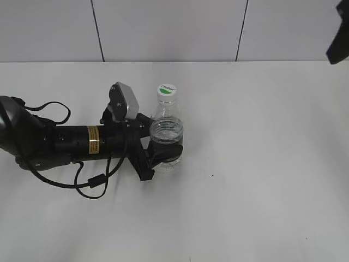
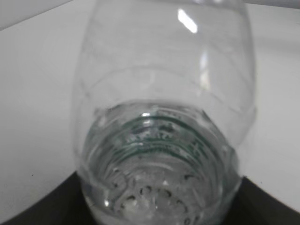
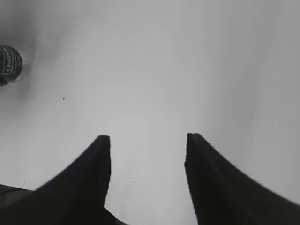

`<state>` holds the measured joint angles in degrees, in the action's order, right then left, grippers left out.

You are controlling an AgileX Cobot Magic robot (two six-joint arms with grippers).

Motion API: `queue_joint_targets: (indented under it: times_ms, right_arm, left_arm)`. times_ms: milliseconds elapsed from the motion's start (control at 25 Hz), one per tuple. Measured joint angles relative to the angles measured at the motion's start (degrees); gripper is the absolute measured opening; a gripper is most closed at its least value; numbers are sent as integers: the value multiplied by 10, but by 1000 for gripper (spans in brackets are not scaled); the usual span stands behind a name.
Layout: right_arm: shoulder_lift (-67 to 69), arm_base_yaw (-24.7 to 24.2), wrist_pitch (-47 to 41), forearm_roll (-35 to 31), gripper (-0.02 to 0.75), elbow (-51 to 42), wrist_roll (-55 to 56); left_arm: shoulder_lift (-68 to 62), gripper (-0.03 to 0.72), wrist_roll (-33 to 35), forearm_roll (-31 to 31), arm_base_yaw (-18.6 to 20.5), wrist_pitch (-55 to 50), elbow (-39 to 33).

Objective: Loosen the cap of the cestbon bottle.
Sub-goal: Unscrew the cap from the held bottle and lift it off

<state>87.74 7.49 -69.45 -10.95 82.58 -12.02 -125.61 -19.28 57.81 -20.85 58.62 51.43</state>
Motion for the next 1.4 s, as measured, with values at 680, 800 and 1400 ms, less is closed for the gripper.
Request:
queue_joint_targets:
  times_ms: [680, 800, 1400]
  right_arm:
    - [165, 255, -2, -3, 391, 176, 61]
    - [178, 273, -3, -14, 391, 189, 71]
    - [250, 311, -4, -52, 390, 223, 57]
  left_arm:
    - [0, 415, 0, 11, 0, 0, 1]
    - [0, 415, 0, 12, 0, 0, 1]
    - [0, 415, 0, 13, 0, -1, 1]
